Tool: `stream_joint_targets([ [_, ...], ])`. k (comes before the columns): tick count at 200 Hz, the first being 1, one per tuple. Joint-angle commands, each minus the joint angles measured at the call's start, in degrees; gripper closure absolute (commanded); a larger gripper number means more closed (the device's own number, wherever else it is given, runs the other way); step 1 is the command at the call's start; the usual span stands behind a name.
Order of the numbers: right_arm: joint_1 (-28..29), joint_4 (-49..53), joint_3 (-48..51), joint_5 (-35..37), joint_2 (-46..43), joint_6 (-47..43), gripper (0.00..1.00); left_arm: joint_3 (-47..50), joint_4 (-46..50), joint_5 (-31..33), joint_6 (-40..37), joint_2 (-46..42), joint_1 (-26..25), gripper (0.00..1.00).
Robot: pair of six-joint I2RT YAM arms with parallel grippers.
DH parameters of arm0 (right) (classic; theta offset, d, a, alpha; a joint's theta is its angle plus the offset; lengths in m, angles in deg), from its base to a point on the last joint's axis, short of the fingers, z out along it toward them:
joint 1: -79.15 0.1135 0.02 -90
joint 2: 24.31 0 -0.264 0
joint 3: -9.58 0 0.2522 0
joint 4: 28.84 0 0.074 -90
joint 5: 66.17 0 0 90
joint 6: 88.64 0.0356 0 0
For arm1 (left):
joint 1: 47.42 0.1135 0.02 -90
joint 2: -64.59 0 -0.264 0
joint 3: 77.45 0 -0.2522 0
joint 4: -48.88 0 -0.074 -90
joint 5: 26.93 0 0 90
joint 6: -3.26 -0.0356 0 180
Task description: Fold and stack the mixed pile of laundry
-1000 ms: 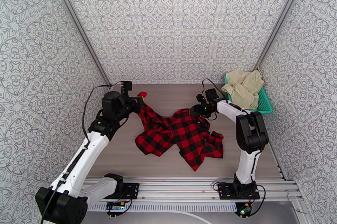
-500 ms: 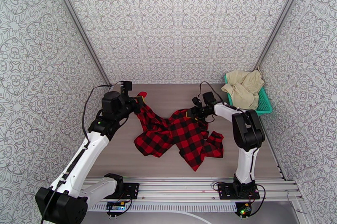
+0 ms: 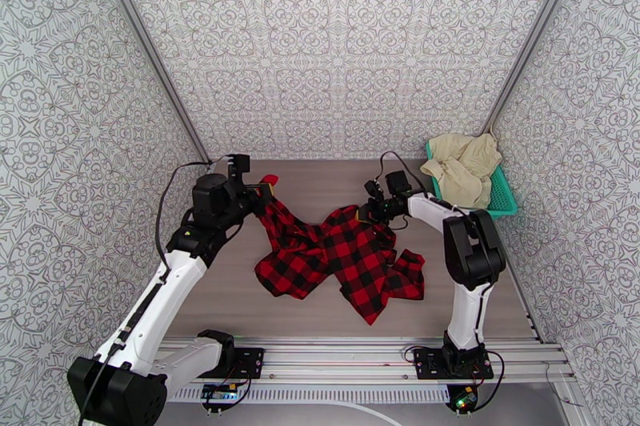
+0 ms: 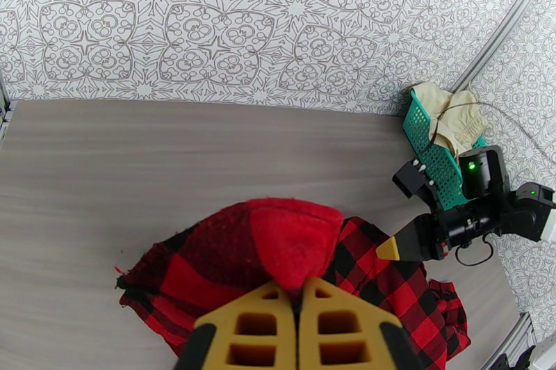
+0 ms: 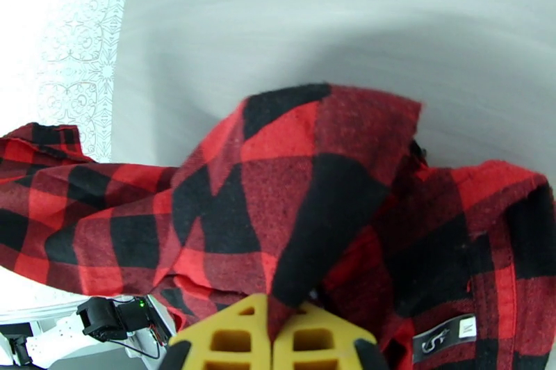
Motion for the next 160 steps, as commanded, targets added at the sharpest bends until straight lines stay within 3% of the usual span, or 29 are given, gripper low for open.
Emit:
stream_joint_targets([
  [1,-4.3,2.7,-2.0,0.7,-13.6,1.7,1.0,-2.7,5.0,0.6,-2.6,-5.0,3.5,1.0],
  [54,-11.6,11.5,-6.3,12.1,-42.8,1.9,1.0,-10.2,11.8,0.4,-7.4,-12.8,3.2,1.0],
  [78,-11.8,16.6,-11.4,18.1,-50.1,2.6,1.0,-14.4,13.1,0.6,-9.8,-16.0,1.0,1.0],
  [120,-11.9,22.4,-23.1,13.7,-50.6,6.8,1.0,-25.6,17.7,2.4,-10.3,-12.2,-1.8,1.0],
  [148,-11.8,25.1,-29.5,15.1,-43.7,7.1,1.0,-33.8,21.8,6.8,-11.4,-2.4,-1.2,1.0],
  [160,-11.8,23.9,-31.5,14.9,-39.2,7.3,1.0,-36.3,21.3,5.9,-12.0,2.4,0.8,1.0],
])
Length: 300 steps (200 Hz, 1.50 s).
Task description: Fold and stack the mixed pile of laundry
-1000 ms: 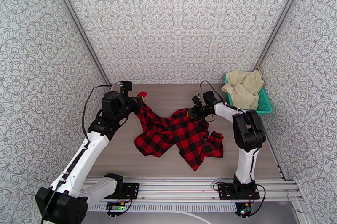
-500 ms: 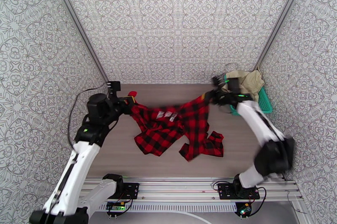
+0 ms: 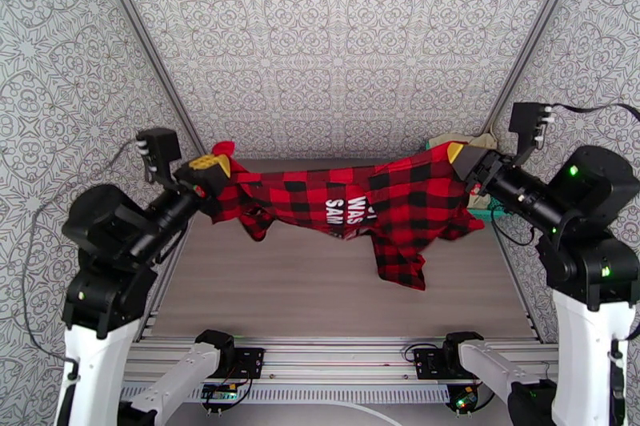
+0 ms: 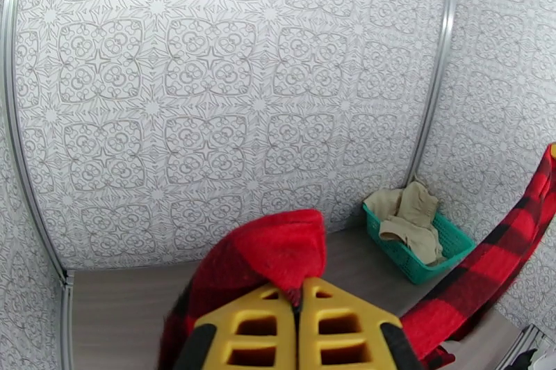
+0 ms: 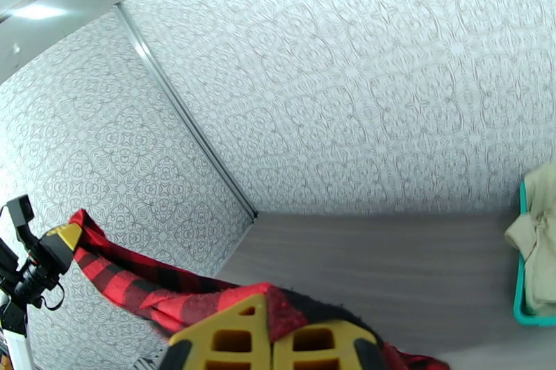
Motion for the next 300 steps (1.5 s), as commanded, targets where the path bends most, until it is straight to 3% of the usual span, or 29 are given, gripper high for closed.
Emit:
stream_joint_targets([
  [1,-0.1,2.1,-3.5,2.3,8.6,1.6,1.0,-3.9,4.2,3.0,-2.5,9.9,2.5,1.0],
  [41,-0.5,-7.1,-19.3,-0.2,32.1,5.8,1.0,-12.6,-6.0,-6.0,-1.0,29.5,10.8,1.0],
  [53,-0.6,-9.8,-31.9,-1.4,42.7,7.7,1.0,-17.5,-10.9,-7.9,0.8,36.3,12.7,1.0],
  [76,-0.7,-14.5,-61.3,-1.6,59.8,13.2,1.0,-37.5,-12.5,-8.4,6.1,49.0,15.1,1.0],
  [92,-1.2,-26.0,-66.4,-3.0,62.6,18.0,1.0,-47.4,-17.3,-8.5,7.9,53.6,15.6,1.0],
  [111,-1.4,-46.7,-52.9,-3.6,55.6,19.6,1.0,-49.0,-28.9,-8.1,8.5,53.2,15.8,1.0],
  [122,-1.4,-52.5,-45.4,-1.3,50.2,17.9,1.0,-48.5,-33.6,-8.7,7.2,51.5,15.7,1.0],
  [148,-1.9,-44.6,-44.6,-0.5,43.9,7.7,1.0,-46.0,-34.8,-8.9,2.6,45.8,16.0,1.0],
  [174,-4.8,-39.2,-38.2,-3.8,40.7,11.5,1.0,-36.6,-32.3,-10.4,2.6,39.8,17.2,1.0],
  [198,-6.1,-39.0,-20.3,-11.3,35.4,15.5,1.0,-13.3,-33.1,-10.9,4.8,28.7,17.2,1.0],
  [221,-6.4,-44.5,10.5,-11.8,23.1,19.3,1.0,11.7,-34.6,-9.2,7.0,15.0,16.7,1.0],
  [249,-6.4,-42.0,39.7,-11.9,9.7,20.0,1.0,35.6,-28.1,-5.5,9.1,-0.6,14.9,1.0],
  [292,-6.3,-21.4,61.9,-3.2,-1.8,12.2,1.0,59.2,-12.7,5.2,18.3,-17.8,8.9,1.0],
  [300,-6.3,-18.0,64.3,-0.4,-3.1,10.6,1.0,62.0,-10.4,6.0,20.9,-20.0,8.2,0.92],
])
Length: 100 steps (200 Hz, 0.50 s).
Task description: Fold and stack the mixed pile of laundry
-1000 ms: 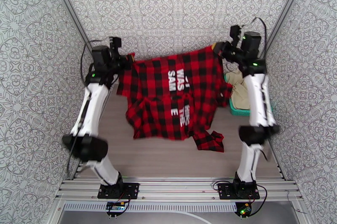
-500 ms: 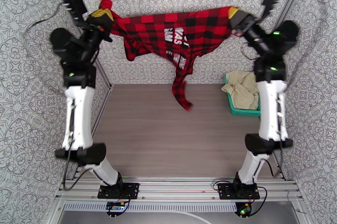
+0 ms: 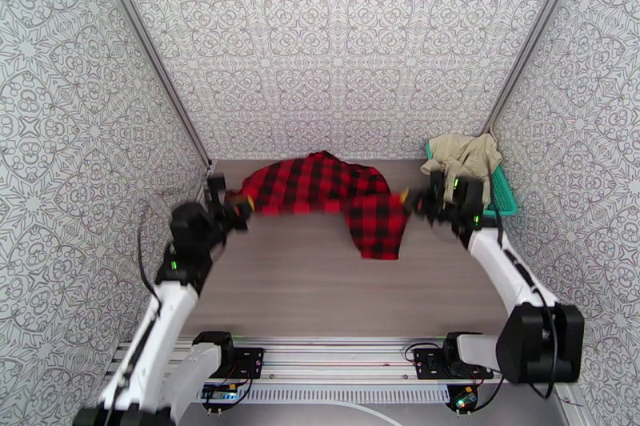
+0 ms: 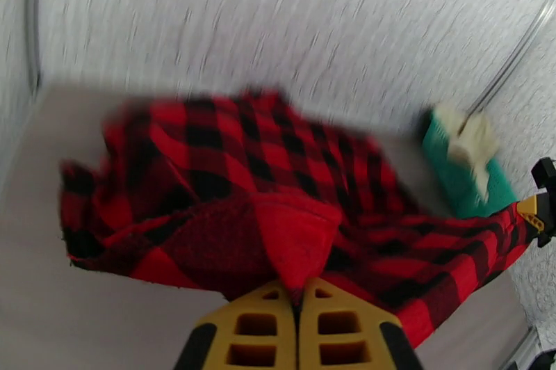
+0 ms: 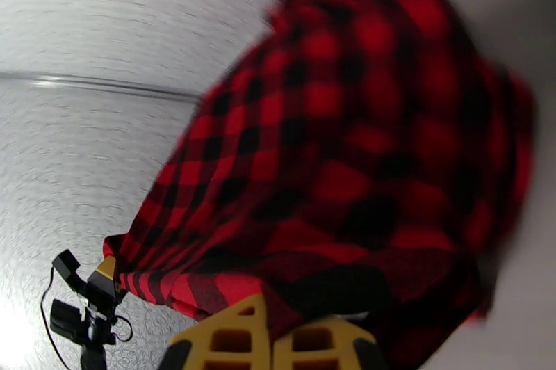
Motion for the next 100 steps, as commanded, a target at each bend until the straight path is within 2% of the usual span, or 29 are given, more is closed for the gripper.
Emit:
stream_joint_targets([
  [1,-1.9,10.5,5.3,11.3,-7.5,-5.8,1.0,6.2,9.3,10.5,8.0,-7.4,-1.6,0.91],
  [13,-1.9,14.4,8.0,14.2,-9.6,-7.5,1.0,8.8,13.5,12.8,12.3,-10.4,-2.5,0.74],
  [18,-1.9,16.0,8.7,15.1,-10.5,-7.9,0.96,9.4,15.5,14.0,14.0,-11.6,-2.7,0.67],
  [44,-1.7,20.9,11.5,16.7,-15.9,-6.8,0.59,8.0,26.8,21.0,18.5,-15.7,-3.1,0.37],
  [71,-0.4,26.0,9.2,18.5,-19.0,-7.0,0.44,2.5,31.2,23.2,17.5,-13.6,-2.9,0.39],
  [100,3.0,26.5,1.9,22.8,-15.6,-10.0,0.41,-2.2,23.9,17.5,13.4,-4.7,-4.5,0.46],
])
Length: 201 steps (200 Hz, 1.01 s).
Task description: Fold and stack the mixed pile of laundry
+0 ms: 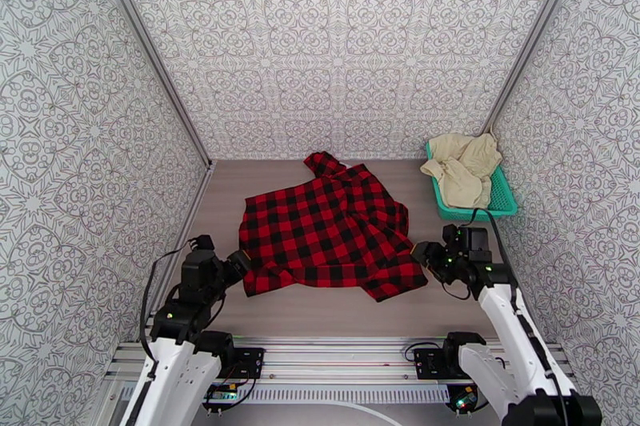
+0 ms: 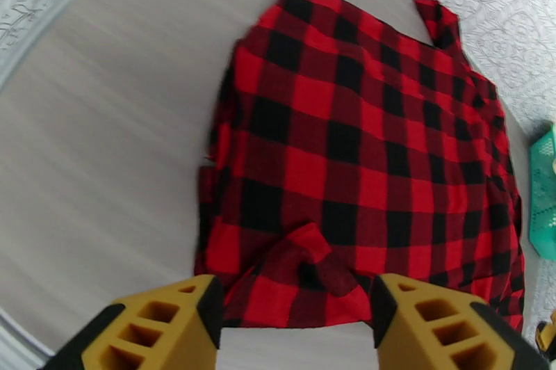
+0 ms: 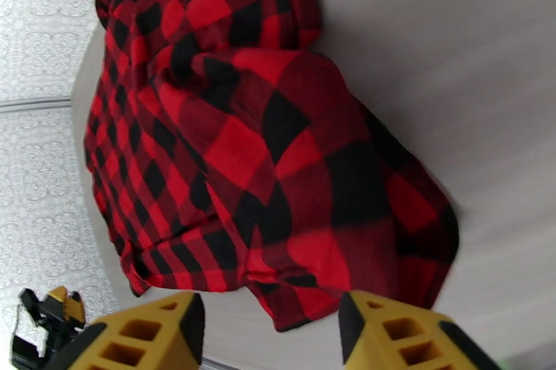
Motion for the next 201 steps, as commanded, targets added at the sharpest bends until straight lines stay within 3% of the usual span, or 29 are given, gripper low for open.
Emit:
stream_joint_targets([
  [1,3.3,2.3,-7.1,5.9,2.8,-3.3,0.41,-4.5,-3.8,-2.4,-2.5,6.5,-1.7,0.46],
  [29,12.8,-2.8,-16.6,11.8,17.5,-7.5,0.43,-9.1,-15.7,-8.0,-6.2,24.2,-4.8,0.59],
  [45,15.1,-5.7,-23.3,12.7,29.3,-10.2,0.44,-13.1,-21.0,-8.3,-7.7,35.7,-5.1,0.68],
  [79,15.2,-7.8,-40.4,14.0,51.9,-14.2,0.52,-22.1,-29.6,-12.0,-7.3,56.6,-2.0,0.81],
  [111,14.9,-4.4,-56.0,16.7,68.5,-16.4,0.6,-28.8,-34.7,-15.1,-4.1,70.7,1.6,0.89],
  [153,12.4,0.0,-71.6,14.3,83.9,-13.3,0.65,-37.3,-35.2,-13.3,-0.7,83.8,5.1,0.96],
  [201,10.6,5.2,-88.3,13.2,95.9,-9.7,0.65,-47.9,-38.4,-18.2,5.0,96.7,7.7,0.98],
])
